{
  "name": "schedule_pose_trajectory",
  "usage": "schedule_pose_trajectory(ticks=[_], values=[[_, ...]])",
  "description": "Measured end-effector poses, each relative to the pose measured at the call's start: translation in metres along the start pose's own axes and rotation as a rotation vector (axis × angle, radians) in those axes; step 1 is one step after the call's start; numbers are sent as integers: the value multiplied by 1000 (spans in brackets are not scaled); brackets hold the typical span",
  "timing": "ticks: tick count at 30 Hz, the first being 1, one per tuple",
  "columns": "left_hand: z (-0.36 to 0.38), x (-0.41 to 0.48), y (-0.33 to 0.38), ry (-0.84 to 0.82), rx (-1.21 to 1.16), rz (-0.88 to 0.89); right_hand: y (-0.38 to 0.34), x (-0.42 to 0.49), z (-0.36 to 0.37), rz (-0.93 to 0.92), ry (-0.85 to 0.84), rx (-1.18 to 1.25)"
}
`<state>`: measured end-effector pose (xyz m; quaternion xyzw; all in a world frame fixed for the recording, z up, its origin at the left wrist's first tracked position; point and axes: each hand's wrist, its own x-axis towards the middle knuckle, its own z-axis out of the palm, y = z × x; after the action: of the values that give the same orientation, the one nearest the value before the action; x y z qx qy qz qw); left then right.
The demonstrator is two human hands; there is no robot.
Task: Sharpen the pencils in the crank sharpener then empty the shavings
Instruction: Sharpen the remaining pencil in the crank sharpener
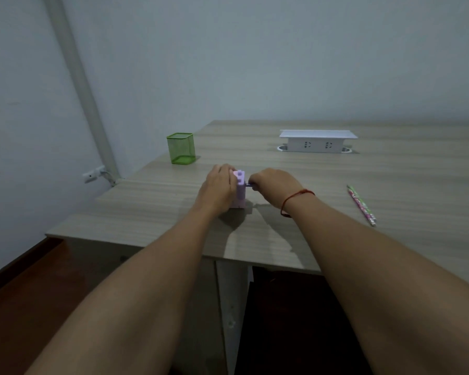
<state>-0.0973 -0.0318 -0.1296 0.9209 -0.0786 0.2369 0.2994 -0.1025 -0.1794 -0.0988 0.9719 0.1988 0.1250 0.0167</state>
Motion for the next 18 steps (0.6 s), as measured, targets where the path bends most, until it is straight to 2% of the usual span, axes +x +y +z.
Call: schedule_pose_trajectory(ticks=[3, 6, 9, 14, 18], values=[[-1, -5, 9, -46, 18, 43, 11, -13, -8, -16, 8, -76], [0, -8, 18, -57, -17, 3, 18, -27, -16, 14, 19, -108], [-6, -5, 16, -114, 40, 11, 41, -44, -25, 107, 54, -125], [-4, -2, 16, -53, -18, -42, 68, -62, -35, 276, 88, 24], [9, -12, 38, -51, -51, 45, 57, -59, -30, 306, 107, 119]])
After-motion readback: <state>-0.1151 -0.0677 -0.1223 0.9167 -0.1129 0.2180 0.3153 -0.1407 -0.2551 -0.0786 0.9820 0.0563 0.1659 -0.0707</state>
